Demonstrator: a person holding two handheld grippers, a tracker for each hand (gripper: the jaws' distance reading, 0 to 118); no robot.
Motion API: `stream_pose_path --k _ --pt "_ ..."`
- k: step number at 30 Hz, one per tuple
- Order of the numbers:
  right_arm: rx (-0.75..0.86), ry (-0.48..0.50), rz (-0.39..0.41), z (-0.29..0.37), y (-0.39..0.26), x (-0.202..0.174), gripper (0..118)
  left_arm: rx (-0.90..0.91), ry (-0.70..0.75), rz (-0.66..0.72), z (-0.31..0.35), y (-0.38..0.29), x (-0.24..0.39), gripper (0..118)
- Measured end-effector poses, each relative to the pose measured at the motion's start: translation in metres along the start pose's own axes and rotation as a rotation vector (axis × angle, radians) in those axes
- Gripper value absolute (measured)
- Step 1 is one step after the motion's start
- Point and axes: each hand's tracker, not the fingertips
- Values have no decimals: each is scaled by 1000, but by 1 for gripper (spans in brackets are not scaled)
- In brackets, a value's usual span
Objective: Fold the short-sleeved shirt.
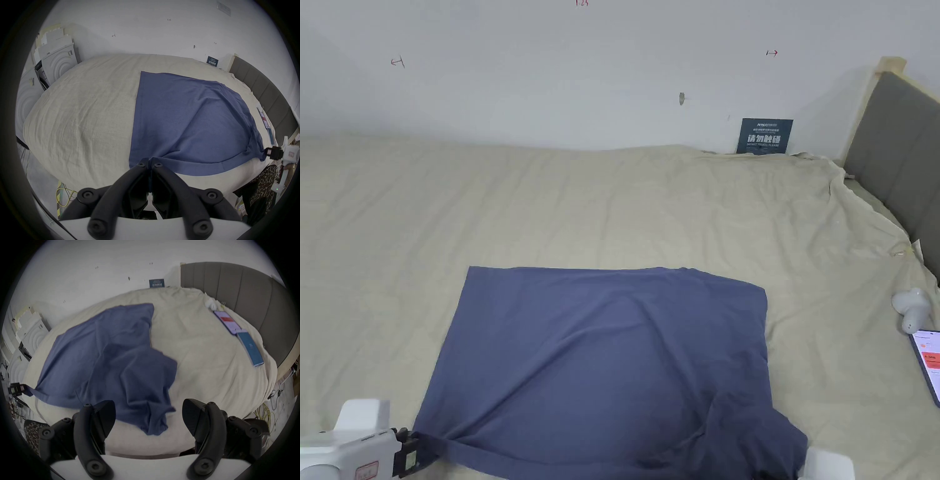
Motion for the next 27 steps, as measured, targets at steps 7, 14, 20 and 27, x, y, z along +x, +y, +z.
stream_pose_path --k 7,14,20,27 --pt "34 26 48 11 -1 -7 4 -7 5 10 2 -2 5 0" --pt "153 43 80 41 39 -1 4 23 4 51 3 11 -5 0" --pt "255 68 106 39 104 -2 4 78 25 52 6 57 1 0" --pt "250 44 138 -15 159 1 4 100 59 -1 -38 110 5 0"
